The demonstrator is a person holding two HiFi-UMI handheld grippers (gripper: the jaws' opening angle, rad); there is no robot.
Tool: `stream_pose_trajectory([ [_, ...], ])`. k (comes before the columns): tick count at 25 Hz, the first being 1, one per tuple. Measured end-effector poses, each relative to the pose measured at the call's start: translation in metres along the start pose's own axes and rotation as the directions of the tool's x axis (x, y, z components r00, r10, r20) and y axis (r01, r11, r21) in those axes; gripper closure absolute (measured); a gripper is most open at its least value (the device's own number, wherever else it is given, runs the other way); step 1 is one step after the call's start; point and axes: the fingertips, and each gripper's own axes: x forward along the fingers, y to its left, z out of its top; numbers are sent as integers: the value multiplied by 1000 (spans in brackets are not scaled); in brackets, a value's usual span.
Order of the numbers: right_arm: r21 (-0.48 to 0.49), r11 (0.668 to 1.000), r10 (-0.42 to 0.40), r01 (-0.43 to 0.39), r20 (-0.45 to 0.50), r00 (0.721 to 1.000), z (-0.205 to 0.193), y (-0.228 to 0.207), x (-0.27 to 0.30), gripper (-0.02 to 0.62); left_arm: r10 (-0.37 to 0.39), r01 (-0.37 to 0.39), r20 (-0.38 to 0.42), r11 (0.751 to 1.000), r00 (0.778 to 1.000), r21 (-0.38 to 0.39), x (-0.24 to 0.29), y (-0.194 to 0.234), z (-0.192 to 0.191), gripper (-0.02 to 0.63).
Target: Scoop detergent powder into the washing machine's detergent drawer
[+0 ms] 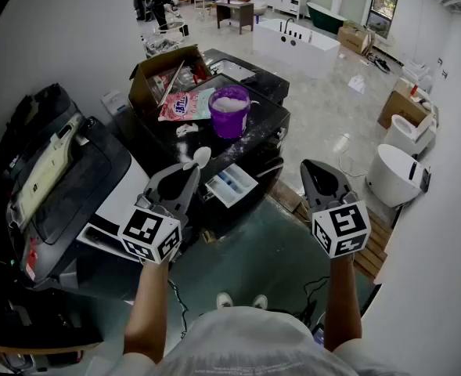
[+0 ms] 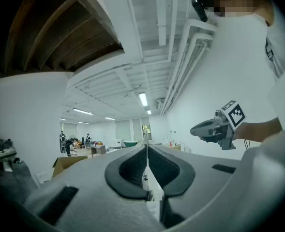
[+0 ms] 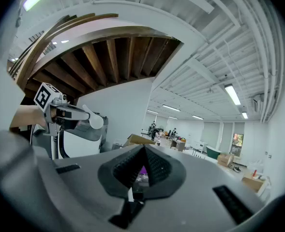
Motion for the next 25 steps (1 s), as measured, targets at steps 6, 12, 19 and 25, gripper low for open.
stream_pose_trajectory([
  [6,40,997,58,-59,14,998,-17,-17,-13,591,21,-21,-1,1000,1000,4,15,-22,2,591],
  [12,79,995,61,-61,7,998,-26,-29,-2,590,7,-7,2,1000,1000,-12,42,-13,-6,591],
  [19,73,997,21,-22,20,1000,-25,-38,67,591,-46,46,11,999,999,-5,90,56,-25,591],
  [25,86,993,-79,76,25,997,-9,-43,150,591,-172,172,11,985,985,9,154,127,-32,591],
])
